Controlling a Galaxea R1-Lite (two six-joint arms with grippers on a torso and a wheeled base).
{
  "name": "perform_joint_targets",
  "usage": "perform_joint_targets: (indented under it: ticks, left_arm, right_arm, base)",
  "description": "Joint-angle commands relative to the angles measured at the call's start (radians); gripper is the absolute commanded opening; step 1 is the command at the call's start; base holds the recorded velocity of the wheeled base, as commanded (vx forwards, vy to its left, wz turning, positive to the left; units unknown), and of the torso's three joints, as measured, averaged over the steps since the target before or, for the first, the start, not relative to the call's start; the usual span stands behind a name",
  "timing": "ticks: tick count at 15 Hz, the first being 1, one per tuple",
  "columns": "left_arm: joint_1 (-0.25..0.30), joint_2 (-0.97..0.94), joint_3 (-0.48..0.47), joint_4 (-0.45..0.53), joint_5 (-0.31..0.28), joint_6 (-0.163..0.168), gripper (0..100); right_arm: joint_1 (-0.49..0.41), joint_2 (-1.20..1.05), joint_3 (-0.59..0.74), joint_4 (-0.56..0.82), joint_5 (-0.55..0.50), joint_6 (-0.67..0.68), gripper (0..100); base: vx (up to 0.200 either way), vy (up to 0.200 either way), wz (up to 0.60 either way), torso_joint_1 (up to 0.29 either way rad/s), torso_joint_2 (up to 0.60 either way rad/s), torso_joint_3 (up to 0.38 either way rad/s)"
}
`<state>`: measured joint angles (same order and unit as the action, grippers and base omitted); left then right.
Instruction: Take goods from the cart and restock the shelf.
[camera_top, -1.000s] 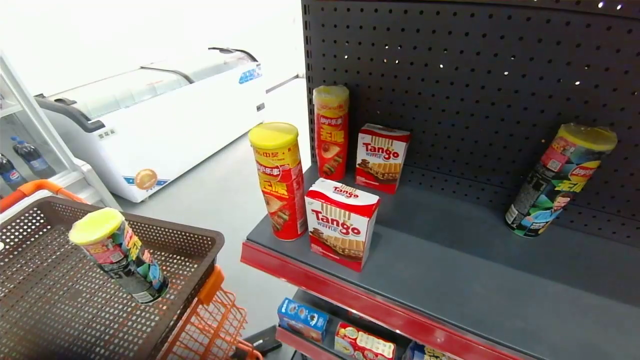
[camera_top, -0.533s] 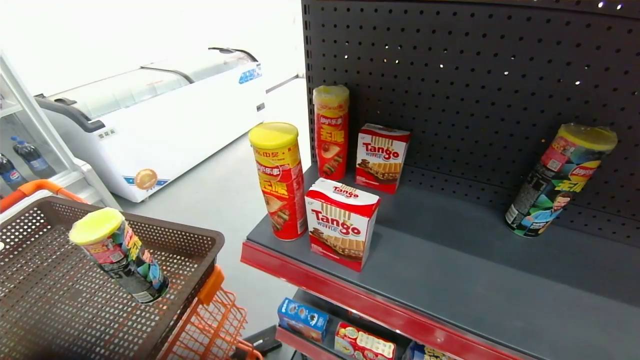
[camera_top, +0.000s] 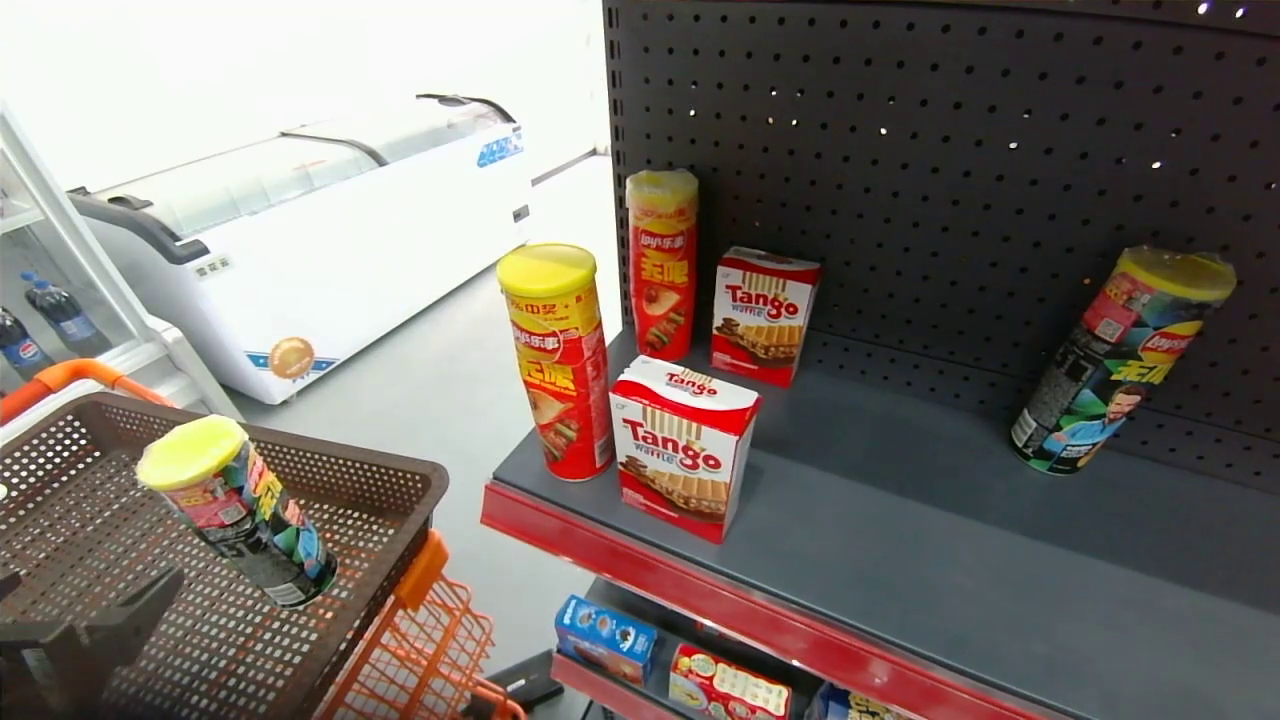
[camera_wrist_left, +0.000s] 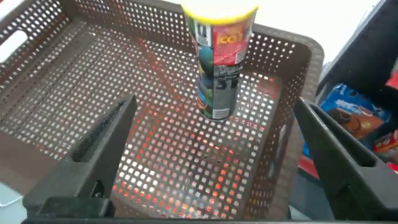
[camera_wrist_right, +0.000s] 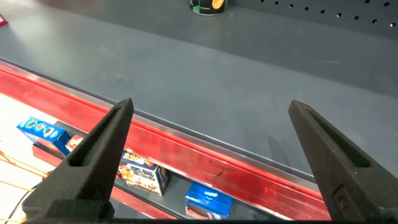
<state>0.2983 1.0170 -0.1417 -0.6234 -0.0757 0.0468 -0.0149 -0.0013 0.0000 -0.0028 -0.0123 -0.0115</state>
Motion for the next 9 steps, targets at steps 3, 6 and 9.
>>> perform_joint_targets:
  ticks: [3,6,9]
  left_arm:
    - [0.01,0.311,0.073,-0.251,0.001,-0.015,100]
    - [0.007,0.495,0.068,-0.424,-0.006,-0.013,100]
    - [0.007,0.601,0.047,-0.486,-0.006,-0.027,100]
  right_arm:
    - [0.0,0.001,0.0,0.0,0.0,-0.001,100]
    - [0.0,0.001,0.0,0.0,0.0,-0.001,100]
    - [0.0,0.001,0.0,0.0,0.0,-0.001,100]
  base:
    - [0.0,0.0,0.0,0.0,0.0,0.0]
    - [0.0,0.0,0.0,0.0,0.0,0.0]
    - [0.0,0.0,0.0,0.0,0.0,0.0]
